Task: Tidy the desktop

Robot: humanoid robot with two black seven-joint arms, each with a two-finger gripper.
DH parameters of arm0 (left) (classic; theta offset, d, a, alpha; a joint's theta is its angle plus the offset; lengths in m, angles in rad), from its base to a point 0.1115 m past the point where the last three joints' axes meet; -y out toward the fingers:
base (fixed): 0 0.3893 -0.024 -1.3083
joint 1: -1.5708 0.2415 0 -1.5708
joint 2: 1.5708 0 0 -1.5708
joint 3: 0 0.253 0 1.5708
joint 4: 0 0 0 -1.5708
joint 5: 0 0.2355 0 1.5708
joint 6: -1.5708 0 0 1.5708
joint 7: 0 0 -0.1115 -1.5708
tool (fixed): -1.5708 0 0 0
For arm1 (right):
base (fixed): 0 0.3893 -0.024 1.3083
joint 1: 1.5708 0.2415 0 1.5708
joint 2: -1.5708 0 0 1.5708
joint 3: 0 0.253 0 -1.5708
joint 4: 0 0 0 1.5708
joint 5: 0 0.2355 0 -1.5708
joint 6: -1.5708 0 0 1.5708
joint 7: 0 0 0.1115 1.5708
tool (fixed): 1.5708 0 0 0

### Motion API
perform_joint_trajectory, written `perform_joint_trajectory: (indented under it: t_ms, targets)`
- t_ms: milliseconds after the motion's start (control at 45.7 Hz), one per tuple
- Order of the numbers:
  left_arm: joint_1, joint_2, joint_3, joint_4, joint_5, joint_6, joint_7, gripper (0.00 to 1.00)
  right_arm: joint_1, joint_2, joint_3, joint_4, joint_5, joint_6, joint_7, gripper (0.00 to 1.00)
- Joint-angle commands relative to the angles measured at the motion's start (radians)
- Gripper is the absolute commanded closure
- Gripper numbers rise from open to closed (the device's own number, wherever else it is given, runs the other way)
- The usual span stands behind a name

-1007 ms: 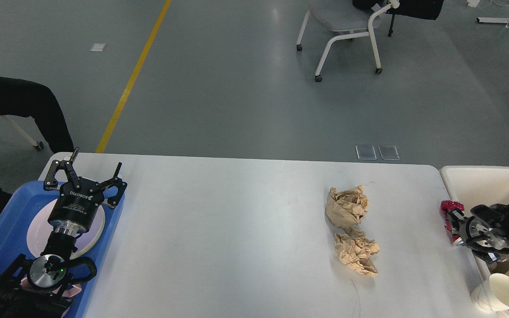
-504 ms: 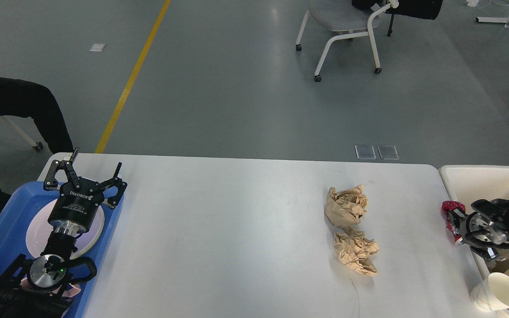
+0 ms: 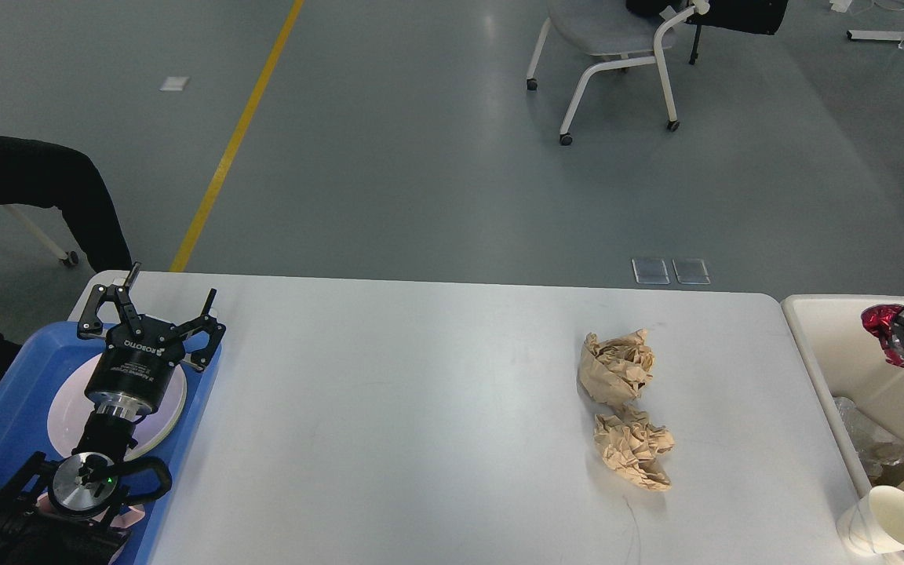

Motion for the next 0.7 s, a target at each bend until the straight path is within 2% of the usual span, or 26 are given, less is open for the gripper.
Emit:
perform_joint_trajectory:
  t_ms: [0, 153, 416, 569, 679]
  targets:
    - [0.000, 0.000, 0.000, 0.000, 0.000, 0.000, 0.000, 0.04, 0.214, 0.033, -0.203, 0.171, -0.012, 0.006, 0.003, 1.00]
    - [0.000, 0.000, 0.000, 0.000, 0.000, 0.000, -0.002, 0.04, 0.368, 0.066, -0.339, 0.268, -0.021, 0.082, 0.007, 1.00]
    - [0.000, 0.000, 0.000, 0.000, 0.001, 0.000, 0.000, 0.04, 0.360, 0.026, -0.345, 0.260, -0.044, 0.076, 0.007, 1.00]
    - [0.000, 0.000, 0.000, 0.000, 0.000, 0.000, 0.000, 0.04, 0.245, -0.028, -0.320, 0.152, -0.045, -0.016, 0.007, 1.00]
    - [0.000, 0.000, 0.000, 0.000, 0.000, 0.000, -0.002, 0.04, 0.077, -0.048, -0.245, 0.004, -0.047, -0.024, 0.019, 1.00]
